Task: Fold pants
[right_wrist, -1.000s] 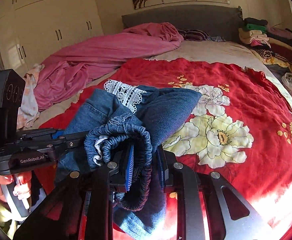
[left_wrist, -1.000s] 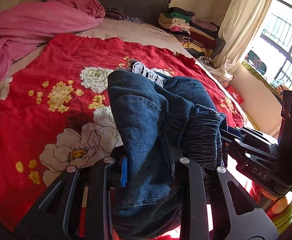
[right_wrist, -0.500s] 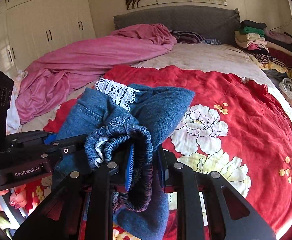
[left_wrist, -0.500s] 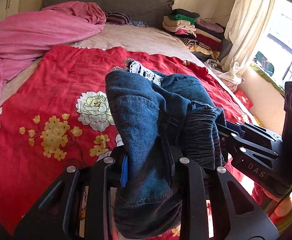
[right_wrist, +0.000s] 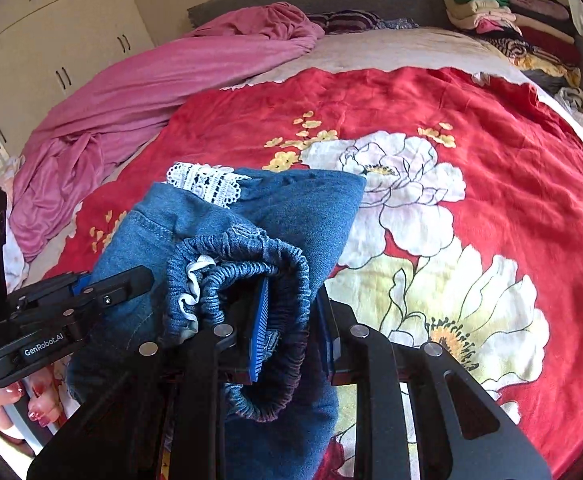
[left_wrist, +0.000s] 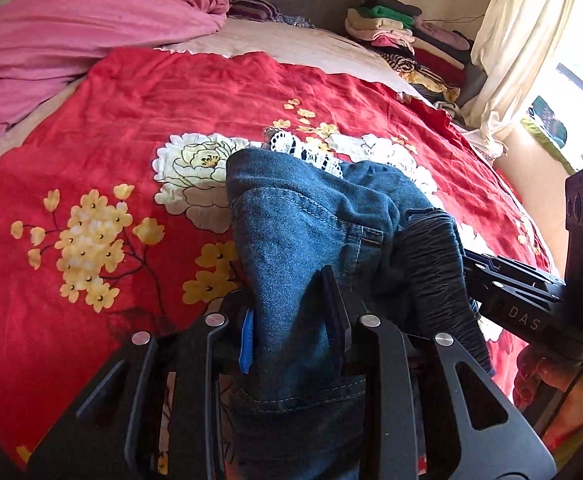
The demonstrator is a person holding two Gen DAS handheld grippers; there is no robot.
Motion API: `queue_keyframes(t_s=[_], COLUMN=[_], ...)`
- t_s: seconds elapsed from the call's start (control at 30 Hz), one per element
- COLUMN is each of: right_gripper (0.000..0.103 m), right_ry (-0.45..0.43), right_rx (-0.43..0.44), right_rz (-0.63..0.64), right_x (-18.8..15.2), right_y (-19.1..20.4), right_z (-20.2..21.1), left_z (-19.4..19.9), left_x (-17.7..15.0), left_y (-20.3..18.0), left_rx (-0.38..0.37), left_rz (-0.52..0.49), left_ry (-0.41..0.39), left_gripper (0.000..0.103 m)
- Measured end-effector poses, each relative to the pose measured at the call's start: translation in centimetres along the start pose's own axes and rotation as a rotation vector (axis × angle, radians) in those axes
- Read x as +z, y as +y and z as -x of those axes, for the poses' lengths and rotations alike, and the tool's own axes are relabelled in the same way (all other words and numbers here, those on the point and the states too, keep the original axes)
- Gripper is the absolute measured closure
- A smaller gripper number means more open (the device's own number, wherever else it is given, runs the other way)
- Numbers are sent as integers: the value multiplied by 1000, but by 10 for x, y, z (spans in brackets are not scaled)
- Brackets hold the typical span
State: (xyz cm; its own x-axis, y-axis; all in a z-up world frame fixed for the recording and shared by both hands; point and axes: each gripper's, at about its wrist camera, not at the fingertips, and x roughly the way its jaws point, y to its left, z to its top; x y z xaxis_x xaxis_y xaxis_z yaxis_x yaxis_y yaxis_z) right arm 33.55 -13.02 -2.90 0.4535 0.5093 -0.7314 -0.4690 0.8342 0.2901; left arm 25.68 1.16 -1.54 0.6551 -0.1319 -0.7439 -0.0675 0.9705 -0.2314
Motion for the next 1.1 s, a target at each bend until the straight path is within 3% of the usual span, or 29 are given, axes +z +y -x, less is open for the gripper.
queue_keyframes(t_s=[0.1, 0.27, 0.33, 0.53, 0.6, 0.77, 0.93, 1.1], right_gripper=[71, 52, 49, 36, 22, 10, 5, 5], right_ry=[11, 9, 3, -60, -84, -146, -208, -237], right_rx=[-9, -73, -84, -108, -108, -118, -144, -166], right_rz=[-40, -53, -56, -55, -42, 3, 19, 35], right_x=[-6, -11, -14, -30, -39, -71, -103, -131], right_y=[-8, -13, -15, -12, -7, 14, 30, 41], right_z=[-3, 7, 15, 53, 69, 104, 130, 145], left_z=[-3, 0, 4, 29, 42, 74, 100, 121], left_x=[-4, -7, -9, -21, -29, -56, -88, -115], left_y=[2, 4, 6, 7, 6, 2, -5, -11], left_rx=[3, 16, 21, 29, 27, 14, -4, 30], left_rz=[4, 7, 10, 9, 7, 0, -31, -66], left_ry=[8, 8, 7, -16, -32, -64, -82, -119], left_gripper=[77, 61, 57, 43, 38, 24, 11, 10])
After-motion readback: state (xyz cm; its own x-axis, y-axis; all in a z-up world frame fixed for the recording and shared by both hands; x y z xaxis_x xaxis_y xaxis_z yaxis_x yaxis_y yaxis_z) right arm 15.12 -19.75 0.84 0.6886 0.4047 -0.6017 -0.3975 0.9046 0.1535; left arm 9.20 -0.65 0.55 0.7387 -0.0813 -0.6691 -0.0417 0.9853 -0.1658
